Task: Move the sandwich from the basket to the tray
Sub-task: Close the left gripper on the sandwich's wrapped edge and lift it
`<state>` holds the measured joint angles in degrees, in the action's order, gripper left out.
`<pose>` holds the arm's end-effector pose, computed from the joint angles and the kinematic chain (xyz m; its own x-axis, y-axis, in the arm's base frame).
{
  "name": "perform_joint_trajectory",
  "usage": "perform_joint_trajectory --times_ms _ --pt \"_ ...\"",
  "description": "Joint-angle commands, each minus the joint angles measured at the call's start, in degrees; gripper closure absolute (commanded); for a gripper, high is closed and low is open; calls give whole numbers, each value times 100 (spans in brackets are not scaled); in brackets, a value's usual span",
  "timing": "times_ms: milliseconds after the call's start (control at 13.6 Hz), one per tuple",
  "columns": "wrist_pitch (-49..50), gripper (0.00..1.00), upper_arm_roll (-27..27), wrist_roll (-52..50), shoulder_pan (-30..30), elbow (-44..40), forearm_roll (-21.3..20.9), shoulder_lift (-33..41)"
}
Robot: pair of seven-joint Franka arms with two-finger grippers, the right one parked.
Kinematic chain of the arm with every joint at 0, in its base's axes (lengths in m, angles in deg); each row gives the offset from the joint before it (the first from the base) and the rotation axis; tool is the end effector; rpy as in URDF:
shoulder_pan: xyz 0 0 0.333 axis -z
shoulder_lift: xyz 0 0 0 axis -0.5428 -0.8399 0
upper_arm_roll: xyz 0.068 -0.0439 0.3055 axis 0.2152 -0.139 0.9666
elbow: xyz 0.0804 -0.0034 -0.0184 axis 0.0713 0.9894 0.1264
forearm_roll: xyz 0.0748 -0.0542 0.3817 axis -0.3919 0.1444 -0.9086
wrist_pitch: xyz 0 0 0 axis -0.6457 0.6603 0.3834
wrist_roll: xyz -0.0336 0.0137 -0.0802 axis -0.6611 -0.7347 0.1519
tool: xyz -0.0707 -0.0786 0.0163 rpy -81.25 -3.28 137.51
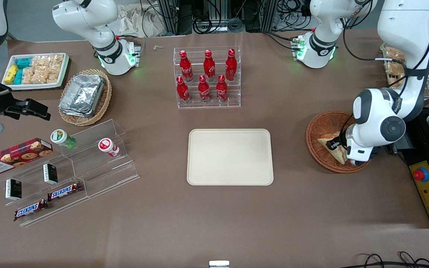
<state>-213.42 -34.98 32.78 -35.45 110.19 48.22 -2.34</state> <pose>0.5497 -0.0264 0.2560 0.8012 0.5645 -0.1984 0.5494 -0.8254 -0.1300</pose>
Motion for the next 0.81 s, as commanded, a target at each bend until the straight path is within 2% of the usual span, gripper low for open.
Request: perform_joint_trajectory --times_ms 0,73,367,514,734 --pt "288 76 -14 -254 -6 -202 -140 197" --pt "656 80 -22 -254 -6 -508 -140 207" --pt "2439 82 -49 -184 29 -2098 -96 110" --pt "2899 84 -119 -157 82 -2610 -43 101" --pt "3313 84 -522 238 73 -3217 -34 14"
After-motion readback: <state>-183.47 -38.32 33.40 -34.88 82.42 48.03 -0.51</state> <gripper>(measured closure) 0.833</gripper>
